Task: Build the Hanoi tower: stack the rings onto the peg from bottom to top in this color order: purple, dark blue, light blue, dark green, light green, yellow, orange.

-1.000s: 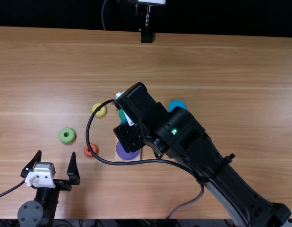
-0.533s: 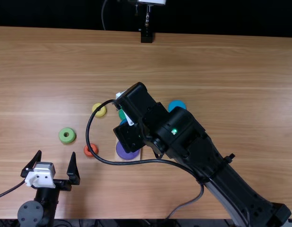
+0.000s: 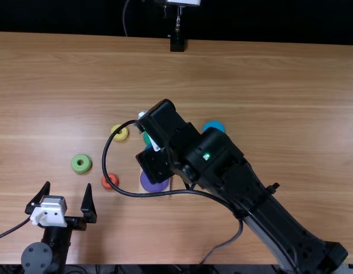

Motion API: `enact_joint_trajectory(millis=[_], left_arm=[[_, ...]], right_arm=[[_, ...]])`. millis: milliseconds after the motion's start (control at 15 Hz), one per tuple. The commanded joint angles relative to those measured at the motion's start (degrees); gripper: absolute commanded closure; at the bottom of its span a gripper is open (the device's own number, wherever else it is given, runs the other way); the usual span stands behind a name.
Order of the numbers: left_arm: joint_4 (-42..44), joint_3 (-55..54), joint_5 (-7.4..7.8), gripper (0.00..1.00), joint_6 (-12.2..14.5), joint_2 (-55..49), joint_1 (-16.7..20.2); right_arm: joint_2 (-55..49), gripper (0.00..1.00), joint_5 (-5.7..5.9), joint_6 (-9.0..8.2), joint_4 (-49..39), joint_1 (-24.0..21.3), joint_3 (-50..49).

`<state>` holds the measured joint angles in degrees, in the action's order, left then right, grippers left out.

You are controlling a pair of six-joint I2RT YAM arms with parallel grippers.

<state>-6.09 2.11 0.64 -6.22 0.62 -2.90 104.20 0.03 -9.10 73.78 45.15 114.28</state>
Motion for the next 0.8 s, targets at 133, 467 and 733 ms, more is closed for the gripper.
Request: enact_joint_trajectory(millis=[133,467,733], left_arm=[[-0.2,-2.1,-0.01,0.00,0.4,-0.6,0.7],[-0.2,-2.1,-0.01,0.00,0.4,-0.6,0.7],[-0.1,-2.1,-0.01,0.00,0.4,-0.6,0.7]], right_arm=[[0.8,1.00,0.71,-0.07,-0.1,0.4,1.2],[0.8,1.00,0.60,0.03,-0.1,0.4,1.2],[1.6,1.00,0.60,0.03,-0.1,0.3,1.0]])
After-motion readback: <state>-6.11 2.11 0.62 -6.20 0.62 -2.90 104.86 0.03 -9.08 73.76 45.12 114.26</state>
